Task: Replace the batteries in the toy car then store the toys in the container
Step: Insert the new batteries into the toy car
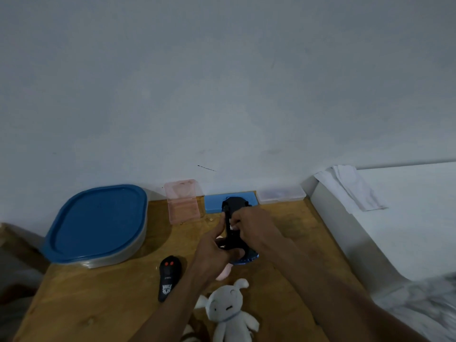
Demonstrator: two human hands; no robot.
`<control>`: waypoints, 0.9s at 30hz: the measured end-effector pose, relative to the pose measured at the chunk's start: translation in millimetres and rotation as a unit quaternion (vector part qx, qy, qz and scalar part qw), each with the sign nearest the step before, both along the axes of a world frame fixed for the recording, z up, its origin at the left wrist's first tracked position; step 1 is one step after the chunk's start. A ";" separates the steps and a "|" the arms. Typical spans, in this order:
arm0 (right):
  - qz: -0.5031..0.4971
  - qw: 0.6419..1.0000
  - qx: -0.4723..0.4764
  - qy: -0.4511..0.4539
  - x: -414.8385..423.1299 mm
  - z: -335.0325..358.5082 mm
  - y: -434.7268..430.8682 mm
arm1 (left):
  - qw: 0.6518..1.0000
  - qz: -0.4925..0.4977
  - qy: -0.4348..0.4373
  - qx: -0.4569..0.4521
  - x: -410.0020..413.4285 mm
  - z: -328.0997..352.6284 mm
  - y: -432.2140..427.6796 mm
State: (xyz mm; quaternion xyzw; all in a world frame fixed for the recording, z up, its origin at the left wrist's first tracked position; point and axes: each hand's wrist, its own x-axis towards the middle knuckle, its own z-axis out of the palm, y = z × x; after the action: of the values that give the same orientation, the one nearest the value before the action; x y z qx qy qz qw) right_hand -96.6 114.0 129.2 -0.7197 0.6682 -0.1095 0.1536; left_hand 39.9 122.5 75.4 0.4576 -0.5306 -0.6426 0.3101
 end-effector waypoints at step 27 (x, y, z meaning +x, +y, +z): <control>-0.198 0.970 0.093 -0.109 -20.7 -100.2 -37.1 | 0.998 0.057 -0.021 -0.014 31.7 -50.2 -57.0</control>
State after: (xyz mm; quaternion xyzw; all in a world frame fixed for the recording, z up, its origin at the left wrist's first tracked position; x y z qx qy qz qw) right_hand -117.3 76.9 29.0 -0.5392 0.7839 -0.1528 0.2671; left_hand 71.6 65.4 25.2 0.4959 -0.5189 -0.6068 0.3413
